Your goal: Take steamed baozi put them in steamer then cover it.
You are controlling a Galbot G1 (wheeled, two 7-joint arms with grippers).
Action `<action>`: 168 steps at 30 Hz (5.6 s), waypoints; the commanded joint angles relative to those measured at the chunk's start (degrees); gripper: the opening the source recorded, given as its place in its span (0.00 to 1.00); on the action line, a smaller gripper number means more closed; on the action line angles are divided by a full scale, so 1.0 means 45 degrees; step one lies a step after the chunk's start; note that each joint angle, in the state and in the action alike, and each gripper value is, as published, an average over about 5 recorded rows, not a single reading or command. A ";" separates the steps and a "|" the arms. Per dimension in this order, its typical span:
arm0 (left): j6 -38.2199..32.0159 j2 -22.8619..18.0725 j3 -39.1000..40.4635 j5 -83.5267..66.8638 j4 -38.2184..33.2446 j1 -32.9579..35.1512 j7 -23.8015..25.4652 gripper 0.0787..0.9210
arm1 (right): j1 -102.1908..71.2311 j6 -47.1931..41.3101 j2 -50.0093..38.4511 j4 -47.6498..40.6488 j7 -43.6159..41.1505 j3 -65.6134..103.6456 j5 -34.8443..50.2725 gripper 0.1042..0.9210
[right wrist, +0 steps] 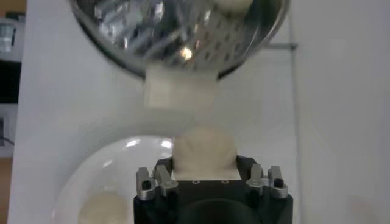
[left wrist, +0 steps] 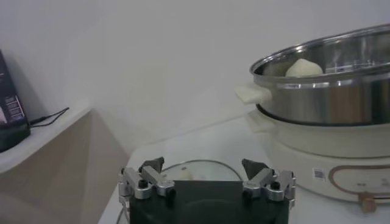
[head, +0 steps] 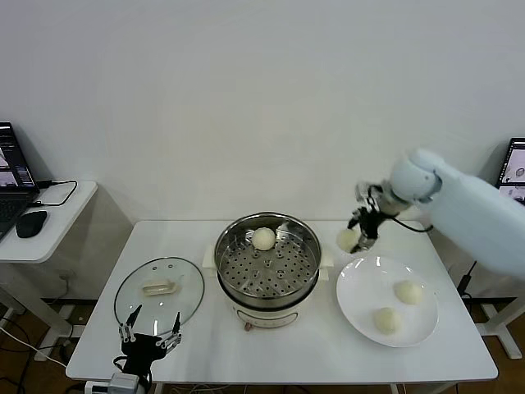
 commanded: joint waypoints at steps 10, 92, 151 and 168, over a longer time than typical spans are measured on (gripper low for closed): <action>0.0017 0.0092 0.0022 -0.0028 -0.0415 -0.0050 0.0026 0.88 | 0.2559 -0.1004 0.4306 -0.1273 -0.0132 -0.2444 0.2169 0.66; 0.0083 -0.0126 0.0100 -0.0167 -0.0552 0.0136 0.0160 0.88 | -0.1215 0.2043 -0.4025 0.2544 -0.1370 0.1650 -0.1456 0.88; 0.0211 -0.0012 0.0550 0.0044 0.0723 -0.0384 0.0318 0.88 | -0.8587 0.2629 -0.2539 0.0767 -0.0246 0.3849 -0.4938 0.88; 0.0216 -0.0012 0.0589 0.0061 0.0997 -0.0558 0.0319 0.88 | -0.8959 0.2670 -0.2484 0.0560 -0.0142 0.4156 -0.5209 0.88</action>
